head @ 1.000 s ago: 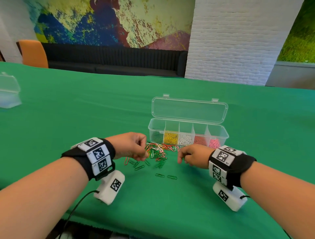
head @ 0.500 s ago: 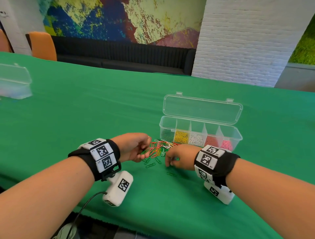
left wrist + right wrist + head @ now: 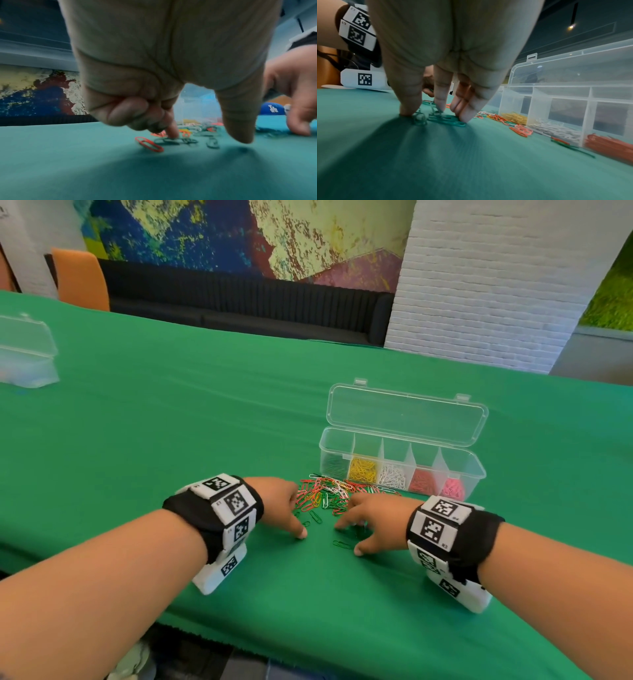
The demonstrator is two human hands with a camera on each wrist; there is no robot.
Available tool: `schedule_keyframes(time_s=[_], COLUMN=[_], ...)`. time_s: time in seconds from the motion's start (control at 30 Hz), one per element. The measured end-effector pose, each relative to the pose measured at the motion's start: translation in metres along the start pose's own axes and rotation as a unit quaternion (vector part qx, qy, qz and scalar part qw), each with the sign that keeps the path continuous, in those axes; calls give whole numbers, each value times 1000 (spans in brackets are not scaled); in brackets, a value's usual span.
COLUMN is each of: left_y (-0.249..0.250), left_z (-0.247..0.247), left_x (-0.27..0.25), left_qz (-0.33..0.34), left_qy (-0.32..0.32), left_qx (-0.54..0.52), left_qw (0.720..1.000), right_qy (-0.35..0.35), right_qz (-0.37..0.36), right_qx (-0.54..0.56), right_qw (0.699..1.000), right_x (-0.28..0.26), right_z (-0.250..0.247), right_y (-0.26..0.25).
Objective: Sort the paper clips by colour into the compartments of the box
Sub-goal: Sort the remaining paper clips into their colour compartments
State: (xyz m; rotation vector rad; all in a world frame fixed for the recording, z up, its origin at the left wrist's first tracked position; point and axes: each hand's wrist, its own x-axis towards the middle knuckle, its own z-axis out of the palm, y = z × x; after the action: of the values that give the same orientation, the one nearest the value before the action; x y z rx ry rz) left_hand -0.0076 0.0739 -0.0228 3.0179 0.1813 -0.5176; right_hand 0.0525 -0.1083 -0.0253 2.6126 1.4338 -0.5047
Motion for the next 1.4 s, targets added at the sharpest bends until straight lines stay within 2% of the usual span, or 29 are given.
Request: schedule_keyframes(time_s=[0.27, 0.57, 0.67, 0.77, 0.83, 0.9, 1.07, 1.13, 1.2, 1.3, 1.37, 1.4], left_y=[7, 14, 12, 6, 2, 1, 5, 6, 7, 12, 17, 19], left_z=[4, 5, 3, 0, -1, -3, -7, -7, -5, -4, -4, -4], left_x=[1, 2, 0, 1, 3, 3, 2, 1, 0, -3, -4, -5], left_qz=[21, 28, 32, 19, -5, -17, -26, -29, -35, -56, -65, -62], left_qy=[6, -27, -18, -5, -1, -6, 1, -16, -36, -47, -47, -45], left_qx=[-14, 26, 8, -86, -233, -369, -521, -548, -542, -505, -456, -410], left_qw=[1000, 999, 999, 996, 973, 929, 853, 836, 839, 860, 886, 909], right_qy=[32, 39, 64, 87, 96, 92, 54, 42, 40, 33, 14, 3], right_qz=[-23, 36, 74, 118, 143, 157, 177, 172, 158, 136, 114, 105], right_qx=[4, 26, 94, 178, 238, 260, 160, 144, 134, 121, 97, 72], right_qw=[999, 998, 991, 973, 956, 948, 970, 974, 977, 983, 989, 992], right_x=[-4, -7, -10, -16, -17, -18, -20, -19, -17, -15, -15, -15], right_z=[1, 4, 3, -1, -3, -4, -2, -1, 1, 4, 5, 6], right_y=[-1, 4, 12, 23, 30, 33, 32, 29, 25, 21, 18, 17])
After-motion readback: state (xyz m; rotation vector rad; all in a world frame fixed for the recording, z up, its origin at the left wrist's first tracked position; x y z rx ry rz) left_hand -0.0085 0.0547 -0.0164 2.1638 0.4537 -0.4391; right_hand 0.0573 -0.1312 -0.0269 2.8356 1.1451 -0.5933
